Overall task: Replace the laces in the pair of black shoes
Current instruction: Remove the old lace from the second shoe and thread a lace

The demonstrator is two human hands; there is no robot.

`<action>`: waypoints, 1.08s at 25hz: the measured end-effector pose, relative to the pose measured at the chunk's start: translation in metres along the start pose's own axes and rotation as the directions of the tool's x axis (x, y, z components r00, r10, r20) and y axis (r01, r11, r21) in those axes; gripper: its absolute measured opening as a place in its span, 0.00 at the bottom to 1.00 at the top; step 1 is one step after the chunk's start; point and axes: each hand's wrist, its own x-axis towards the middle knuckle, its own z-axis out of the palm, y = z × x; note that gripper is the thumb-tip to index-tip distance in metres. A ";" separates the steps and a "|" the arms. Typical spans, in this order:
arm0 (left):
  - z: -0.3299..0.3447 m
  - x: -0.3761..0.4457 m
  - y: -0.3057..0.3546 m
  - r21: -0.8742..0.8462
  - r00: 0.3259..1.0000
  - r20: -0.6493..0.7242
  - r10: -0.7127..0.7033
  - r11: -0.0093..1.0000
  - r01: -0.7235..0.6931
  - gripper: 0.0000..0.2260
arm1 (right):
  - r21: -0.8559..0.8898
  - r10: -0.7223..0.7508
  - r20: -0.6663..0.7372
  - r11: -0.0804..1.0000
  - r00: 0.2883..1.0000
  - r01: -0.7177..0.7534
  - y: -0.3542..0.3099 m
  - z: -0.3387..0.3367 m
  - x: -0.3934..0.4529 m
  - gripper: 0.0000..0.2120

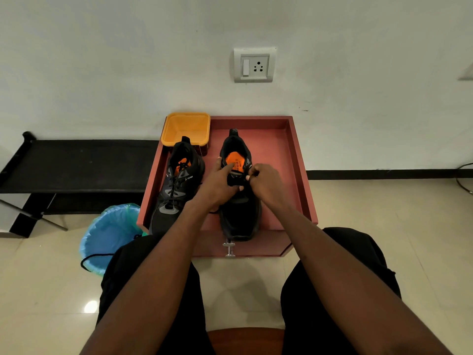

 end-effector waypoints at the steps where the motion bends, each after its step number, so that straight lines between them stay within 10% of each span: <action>1: -0.001 -0.003 -0.001 0.029 1.000 -0.012 0.007 1.000 -0.007 0.37 | -0.025 -0.012 -0.004 1.000 1.000 0.011 -0.001 0.001 -0.001 0.04; 8: -0.001 -0.003 -0.007 -0.022 0.998 -0.062 0.022 1.000 -0.023 0.40 | 0.128 0.179 -0.188 0.979 0.966 -0.156 -0.010 -0.032 -0.002 0.04; 13: -0.002 -0.006 -0.012 -0.098 1.000 -0.001 0.015 0.995 -0.015 0.43 | 0.585 0.589 -0.551 0.778 0.591 -0.230 0.013 -0.083 0.013 0.05; 15: -0.004 -0.008 -0.013 -0.122 1.000 0.015 0.013 0.992 -0.011 0.46 | 0.256 0.383 -0.597 0.924 0.705 -0.285 0.013 -0.067 0.010 0.15; 18: -0.006 -0.009 -0.011 -0.145 1.000 0.008 0.013 0.989 -0.011 0.48 | -0.089 -0.001 -0.161 0.996 0.987 -0.013 -0.002 -0.026 0.000 0.20; 21: -0.004 -0.010 -0.009 -0.117 1.000 -0.016 0.018 0.993 -0.020 0.49 | -0.296 -0.050 0.142 0.951 0.989 0.091 -0.002 -0.009 -0.003 0.13; 27: -0.005 -0.013 -0.006 -0.151 1.000 0.001 0.000 0.988 0.000 0.48 | 0.120 0.223 -0.374 0.974 0.900 -0.191 0.004 -0.060 0.008 0.11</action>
